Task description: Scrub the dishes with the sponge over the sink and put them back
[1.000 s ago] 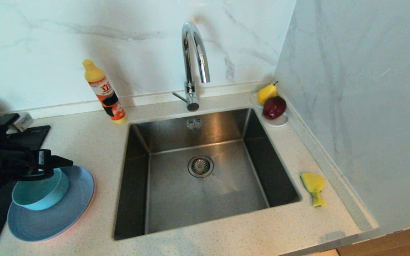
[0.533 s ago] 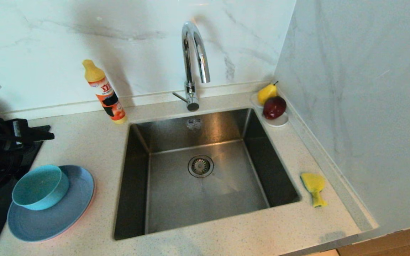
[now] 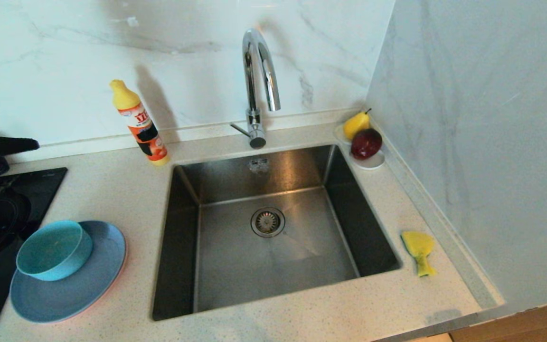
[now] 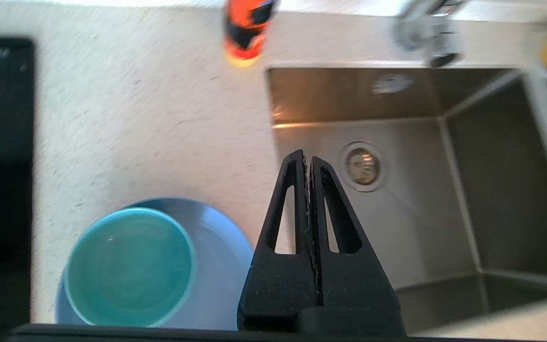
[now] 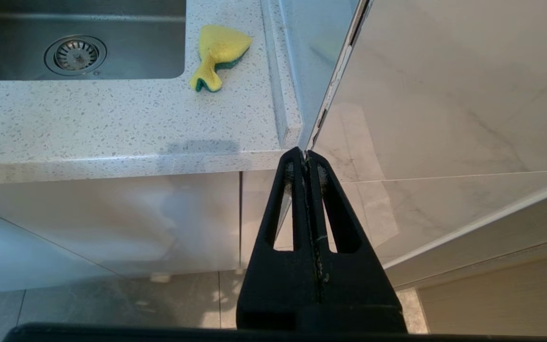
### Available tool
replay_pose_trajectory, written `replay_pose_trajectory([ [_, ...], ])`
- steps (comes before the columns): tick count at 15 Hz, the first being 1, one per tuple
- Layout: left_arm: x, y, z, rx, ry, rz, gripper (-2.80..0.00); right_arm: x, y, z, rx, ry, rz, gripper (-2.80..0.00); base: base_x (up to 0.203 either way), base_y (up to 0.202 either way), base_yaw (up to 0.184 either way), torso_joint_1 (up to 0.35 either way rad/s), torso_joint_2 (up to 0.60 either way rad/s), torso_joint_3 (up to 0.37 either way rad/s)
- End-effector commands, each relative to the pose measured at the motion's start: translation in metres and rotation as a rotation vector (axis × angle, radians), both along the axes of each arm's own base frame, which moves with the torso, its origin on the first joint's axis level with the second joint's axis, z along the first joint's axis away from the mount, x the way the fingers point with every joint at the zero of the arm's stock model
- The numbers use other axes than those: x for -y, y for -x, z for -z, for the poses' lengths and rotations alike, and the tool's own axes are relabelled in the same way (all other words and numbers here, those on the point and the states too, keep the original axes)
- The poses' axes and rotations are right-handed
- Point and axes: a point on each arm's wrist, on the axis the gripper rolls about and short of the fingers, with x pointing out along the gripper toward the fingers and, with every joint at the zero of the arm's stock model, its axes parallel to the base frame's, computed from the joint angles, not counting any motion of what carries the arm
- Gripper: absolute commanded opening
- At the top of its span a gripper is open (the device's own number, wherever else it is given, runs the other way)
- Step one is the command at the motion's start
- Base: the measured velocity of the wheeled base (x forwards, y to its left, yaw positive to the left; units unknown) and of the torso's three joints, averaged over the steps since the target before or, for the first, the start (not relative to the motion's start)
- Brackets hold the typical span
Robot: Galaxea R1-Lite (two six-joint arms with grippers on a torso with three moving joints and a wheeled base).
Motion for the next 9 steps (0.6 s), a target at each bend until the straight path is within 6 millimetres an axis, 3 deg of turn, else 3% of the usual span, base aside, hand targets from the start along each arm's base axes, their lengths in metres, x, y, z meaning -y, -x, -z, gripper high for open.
replay_pose_trajectory([
  [1,0.017,0.031,-0.012,0.082,-0.030,0.054,-2.80,0.000,0.000,0.000,-0.001,0.001,-0.001,-2.80,0.000,0.000,0.000,0.000,0.00,0.000],
  [5,0.043,0.093,-0.004,0.184,-0.164,0.129,-2.80,0.000,0.000,0.000,-0.001,0.001,-0.001,-2.80,0.000,0.000,0.000,0.000,0.00,0.000],
  [9,0.054,0.167,0.056,0.239,-0.235,0.120,-2.80,0.000,0.000,0.000,0.000,0.001,-0.001,-2.80,0.000,0.000,0.000,0.000,0.00,0.000],
])
